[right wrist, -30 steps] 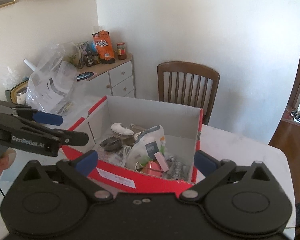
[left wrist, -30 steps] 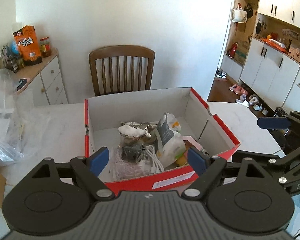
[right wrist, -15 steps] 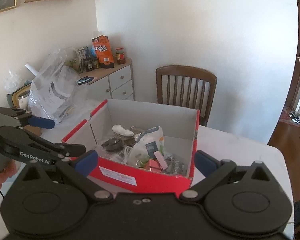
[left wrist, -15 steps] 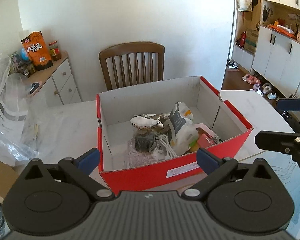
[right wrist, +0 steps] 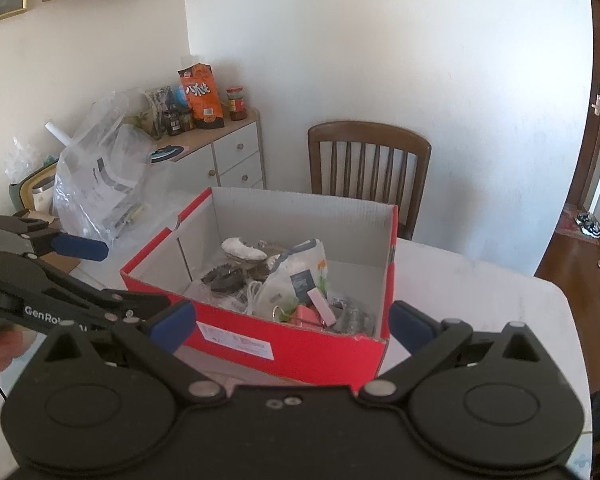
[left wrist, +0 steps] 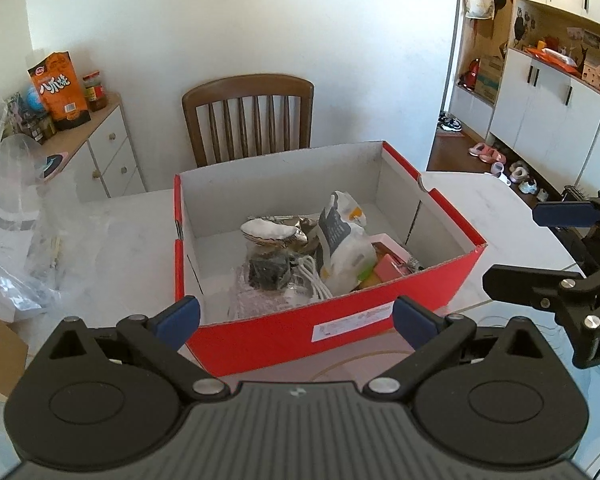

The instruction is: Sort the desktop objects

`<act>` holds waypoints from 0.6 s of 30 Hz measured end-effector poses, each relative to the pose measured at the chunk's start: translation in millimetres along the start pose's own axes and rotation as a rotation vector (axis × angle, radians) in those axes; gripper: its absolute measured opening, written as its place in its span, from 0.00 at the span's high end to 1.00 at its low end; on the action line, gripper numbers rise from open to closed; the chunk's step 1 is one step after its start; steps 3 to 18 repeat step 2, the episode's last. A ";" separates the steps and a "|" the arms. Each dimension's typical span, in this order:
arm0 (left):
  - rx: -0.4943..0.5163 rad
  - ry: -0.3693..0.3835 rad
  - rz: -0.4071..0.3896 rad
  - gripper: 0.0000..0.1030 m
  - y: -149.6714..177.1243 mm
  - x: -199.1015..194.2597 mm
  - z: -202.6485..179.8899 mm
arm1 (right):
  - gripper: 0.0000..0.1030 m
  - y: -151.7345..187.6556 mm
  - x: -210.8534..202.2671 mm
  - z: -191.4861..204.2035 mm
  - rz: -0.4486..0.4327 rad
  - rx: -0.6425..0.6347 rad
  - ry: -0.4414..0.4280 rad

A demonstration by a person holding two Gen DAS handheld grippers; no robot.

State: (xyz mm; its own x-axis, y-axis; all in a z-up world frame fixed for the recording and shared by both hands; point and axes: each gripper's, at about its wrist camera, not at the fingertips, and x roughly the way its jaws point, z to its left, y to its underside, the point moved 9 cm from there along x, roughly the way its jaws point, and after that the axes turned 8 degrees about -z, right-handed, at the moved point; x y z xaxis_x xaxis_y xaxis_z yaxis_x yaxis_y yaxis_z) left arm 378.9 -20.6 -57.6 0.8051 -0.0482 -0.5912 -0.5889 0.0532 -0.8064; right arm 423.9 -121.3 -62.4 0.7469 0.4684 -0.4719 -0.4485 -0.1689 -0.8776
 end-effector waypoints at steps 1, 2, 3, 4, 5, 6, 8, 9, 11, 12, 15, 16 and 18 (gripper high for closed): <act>-0.001 0.005 0.001 0.00 0.8 -0.4 -0.5 | 0.00 1.0 -0.2 -0.5 0.002 0.004 0.001; -0.005 0.009 0.003 0.00 1.6 -0.9 -0.6 | 0.00 2.3 0.0 -0.7 0.005 0.007 0.002; -0.005 0.009 0.003 0.00 1.6 -0.9 -0.6 | 0.00 2.3 0.0 -0.7 0.005 0.007 0.002; -0.005 0.009 0.003 0.00 1.6 -0.9 -0.6 | 0.00 2.3 0.0 -0.7 0.005 0.007 0.002; -0.005 0.009 0.003 0.00 1.6 -0.9 -0.6 | 0.00 2.3 0.0 -0.7 0.005 0.007 0.002; -0.005 0.009 0.003 0.00 1.6 -0.9 -0.6 | 0.00 2.3 0.0 -0.7 0.005 0.007 0.002; -0.005 0.009 0.003 0.00 1.6 -0.9 -0.6 | 0.00 2.3 0.0 -0.7 0.005 0.007 0.002; -0.005 0.009 0.003 0.00 1.6 -0.9 -0.6 | 0.00 2.3 0.0 -0.7 0.005 0.007 0.002; -0.005 0.009 0.003 0.00 1.6 -0.9 -0.6 | 0.00 2.3 0.0 -0.7 0.005 0.007 0.002; -0.005 0.009 0.003 0.00 1.6 -0.9 -0.6 | 0.00 2.3 0.0 -0.7 0.005 0.007 0.002; -0.005 0.009 0.003 0.00 1.6 -0.9 -0.6 | 0.00 2.3 0.0 -0.7 0.005 0.007 0.002; -0.005 0.009 0.003 0.00 1.6 -0.9 -0.6 | 0.00 2.3 0.0 -0.7 0.005 0.007 0.002; -0.005 0.009 0.003 0.00 1.6 -0.9 -0.6 | 0.00 2.3 0.0 -0.7 0.005 0.007 0.002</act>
